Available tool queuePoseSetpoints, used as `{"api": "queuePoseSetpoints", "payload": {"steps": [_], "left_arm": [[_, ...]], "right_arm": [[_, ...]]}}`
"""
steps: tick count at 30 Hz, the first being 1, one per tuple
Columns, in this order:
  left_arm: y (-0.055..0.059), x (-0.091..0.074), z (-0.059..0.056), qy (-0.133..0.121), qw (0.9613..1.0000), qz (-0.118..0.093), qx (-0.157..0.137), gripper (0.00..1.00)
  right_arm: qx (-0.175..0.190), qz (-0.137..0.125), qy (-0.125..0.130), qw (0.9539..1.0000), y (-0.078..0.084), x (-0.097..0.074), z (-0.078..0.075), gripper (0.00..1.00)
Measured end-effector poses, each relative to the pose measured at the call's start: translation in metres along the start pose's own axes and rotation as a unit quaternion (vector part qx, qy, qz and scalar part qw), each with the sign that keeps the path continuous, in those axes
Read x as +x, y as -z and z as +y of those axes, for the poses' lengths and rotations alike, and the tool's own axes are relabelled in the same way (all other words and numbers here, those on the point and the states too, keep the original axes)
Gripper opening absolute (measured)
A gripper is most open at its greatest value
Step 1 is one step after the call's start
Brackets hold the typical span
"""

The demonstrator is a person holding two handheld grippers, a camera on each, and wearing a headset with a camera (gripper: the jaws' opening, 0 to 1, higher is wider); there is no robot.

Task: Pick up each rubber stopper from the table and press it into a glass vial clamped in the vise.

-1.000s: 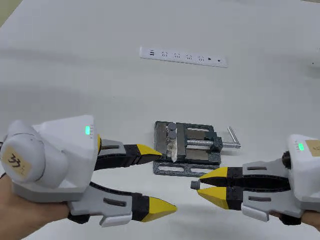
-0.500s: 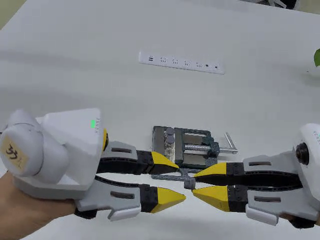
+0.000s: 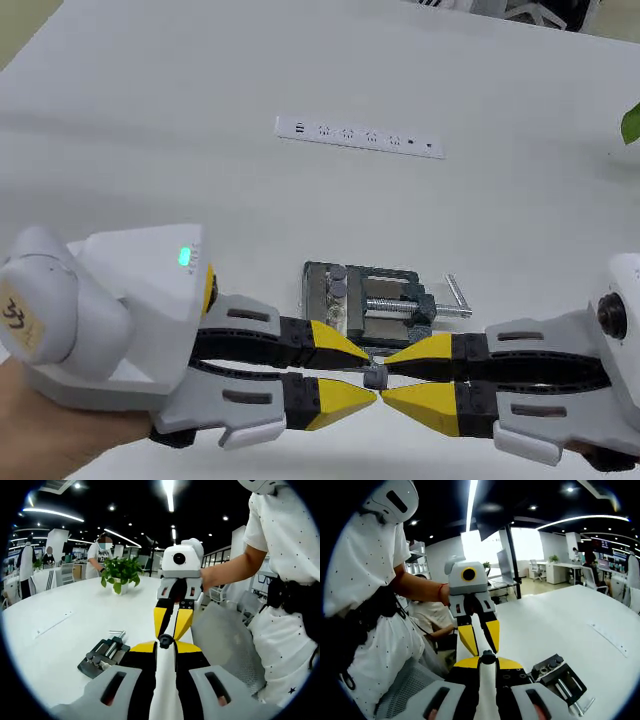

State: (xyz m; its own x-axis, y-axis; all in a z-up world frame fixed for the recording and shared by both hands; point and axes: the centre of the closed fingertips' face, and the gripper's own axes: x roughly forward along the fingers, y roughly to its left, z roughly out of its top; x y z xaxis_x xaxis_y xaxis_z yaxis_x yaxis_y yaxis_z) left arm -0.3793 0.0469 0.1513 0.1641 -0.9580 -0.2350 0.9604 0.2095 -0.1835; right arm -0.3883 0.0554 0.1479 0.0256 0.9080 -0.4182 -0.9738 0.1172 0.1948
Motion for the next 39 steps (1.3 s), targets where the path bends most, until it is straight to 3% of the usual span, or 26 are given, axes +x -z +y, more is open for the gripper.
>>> {"api": "queuePoseSetpoints", "payload": {"steps": [18,39], "left_arm": [[-0.0003,-0.0001,-0.0008,0.004,1.0,-0.002,-0.004,0.05],[-0.0037,-0.0018,-0.0066,0.023,0.9996,-0.01,-0.008,0.04]], "right_arm": [[-0.005,-0.003,-0.005,1.0,0.0022,-0.0044,-0.0052,0.06],[-0.014,-0.002,-0.018,0.9997,-0.0055,-0.0042,0.0044,0.07]]}}
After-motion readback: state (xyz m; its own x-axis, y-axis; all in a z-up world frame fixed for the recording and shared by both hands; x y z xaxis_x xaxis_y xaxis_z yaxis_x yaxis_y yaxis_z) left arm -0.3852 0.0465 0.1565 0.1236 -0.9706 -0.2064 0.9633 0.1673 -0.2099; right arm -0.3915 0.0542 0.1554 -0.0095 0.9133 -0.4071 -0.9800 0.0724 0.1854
